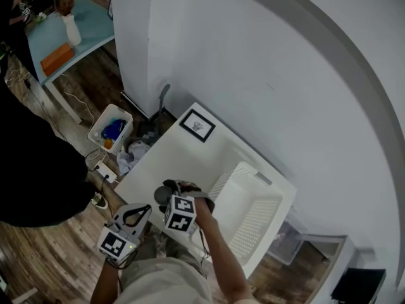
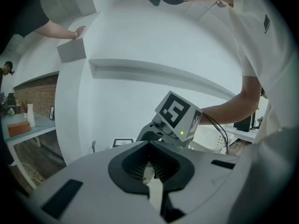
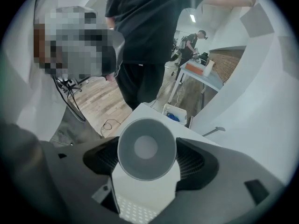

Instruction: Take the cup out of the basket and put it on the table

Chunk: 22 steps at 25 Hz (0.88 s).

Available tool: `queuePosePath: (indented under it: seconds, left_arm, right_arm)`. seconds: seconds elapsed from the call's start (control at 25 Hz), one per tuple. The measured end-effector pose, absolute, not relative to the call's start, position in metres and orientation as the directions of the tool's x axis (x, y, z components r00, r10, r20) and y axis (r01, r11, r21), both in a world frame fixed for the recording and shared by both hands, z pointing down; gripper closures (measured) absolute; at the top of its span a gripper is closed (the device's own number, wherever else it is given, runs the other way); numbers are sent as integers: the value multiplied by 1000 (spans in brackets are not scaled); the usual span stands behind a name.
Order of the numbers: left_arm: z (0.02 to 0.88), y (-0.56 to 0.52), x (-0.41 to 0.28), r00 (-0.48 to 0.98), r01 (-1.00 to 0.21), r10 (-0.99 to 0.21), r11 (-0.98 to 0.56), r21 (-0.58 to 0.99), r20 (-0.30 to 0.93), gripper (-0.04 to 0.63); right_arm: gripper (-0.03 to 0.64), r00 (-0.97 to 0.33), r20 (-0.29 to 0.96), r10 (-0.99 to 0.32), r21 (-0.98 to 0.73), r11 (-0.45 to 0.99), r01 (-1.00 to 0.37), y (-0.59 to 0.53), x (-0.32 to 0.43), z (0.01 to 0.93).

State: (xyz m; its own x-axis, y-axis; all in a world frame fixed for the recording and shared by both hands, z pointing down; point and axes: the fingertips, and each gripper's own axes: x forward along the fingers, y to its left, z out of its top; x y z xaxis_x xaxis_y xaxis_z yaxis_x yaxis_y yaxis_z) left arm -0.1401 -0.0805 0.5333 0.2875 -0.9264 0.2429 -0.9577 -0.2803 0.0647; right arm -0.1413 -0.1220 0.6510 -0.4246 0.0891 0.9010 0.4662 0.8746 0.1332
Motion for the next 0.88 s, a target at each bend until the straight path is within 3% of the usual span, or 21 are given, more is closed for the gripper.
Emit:
queuePosePath:
  seconds: [0.88]
  left_arm:
    - [555, -59, -159, 190, -981, -939, -172, 89, 287, 594]
  right_arm:
    - [247, -360, 921, 146, 111, 790, 603, -98, -174, 726]
